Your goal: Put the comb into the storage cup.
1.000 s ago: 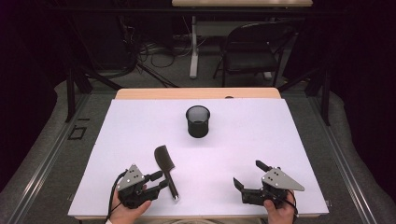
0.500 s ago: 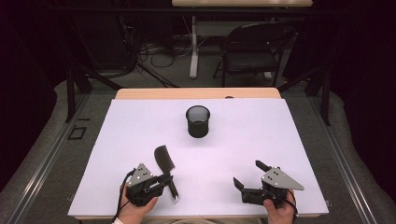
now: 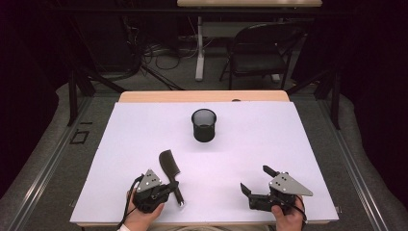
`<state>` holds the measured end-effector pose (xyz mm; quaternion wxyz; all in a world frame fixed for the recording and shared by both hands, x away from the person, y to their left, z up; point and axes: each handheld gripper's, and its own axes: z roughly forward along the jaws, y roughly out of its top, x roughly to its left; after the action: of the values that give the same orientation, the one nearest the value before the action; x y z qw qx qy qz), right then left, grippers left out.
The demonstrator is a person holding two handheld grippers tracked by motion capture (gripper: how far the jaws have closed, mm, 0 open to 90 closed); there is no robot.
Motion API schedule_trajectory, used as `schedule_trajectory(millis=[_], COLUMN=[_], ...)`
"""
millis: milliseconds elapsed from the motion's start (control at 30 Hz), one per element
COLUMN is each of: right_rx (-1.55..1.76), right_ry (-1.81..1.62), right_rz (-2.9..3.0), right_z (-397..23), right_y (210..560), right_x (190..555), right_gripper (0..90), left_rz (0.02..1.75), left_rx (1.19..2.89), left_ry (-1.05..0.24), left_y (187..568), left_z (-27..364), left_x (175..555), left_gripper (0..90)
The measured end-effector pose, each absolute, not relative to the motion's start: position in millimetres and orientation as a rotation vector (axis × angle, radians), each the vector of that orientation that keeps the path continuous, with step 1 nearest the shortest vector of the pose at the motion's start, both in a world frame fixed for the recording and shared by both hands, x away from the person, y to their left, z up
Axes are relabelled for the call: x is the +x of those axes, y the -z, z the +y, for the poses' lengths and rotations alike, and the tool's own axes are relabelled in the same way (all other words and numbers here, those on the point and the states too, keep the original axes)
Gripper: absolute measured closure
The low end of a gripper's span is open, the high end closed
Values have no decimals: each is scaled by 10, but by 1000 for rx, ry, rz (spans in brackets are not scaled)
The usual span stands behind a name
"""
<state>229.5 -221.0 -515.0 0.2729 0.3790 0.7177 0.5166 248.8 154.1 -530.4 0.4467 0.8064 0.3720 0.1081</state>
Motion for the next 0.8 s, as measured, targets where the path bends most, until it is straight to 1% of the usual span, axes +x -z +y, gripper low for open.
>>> schedule_trajectory(millis=[800], right_rx=[1018], right_ry=[-1390], right_rz=[1939], right_z=[-2216], right_y=[5153], right_x=[2298], right_gripper=[58], left_rz=[899], left_rx=[2127], left_ry=[-227], left_y=[5470], left_z=[1307], left_x=[2476], left_gripper=[900])
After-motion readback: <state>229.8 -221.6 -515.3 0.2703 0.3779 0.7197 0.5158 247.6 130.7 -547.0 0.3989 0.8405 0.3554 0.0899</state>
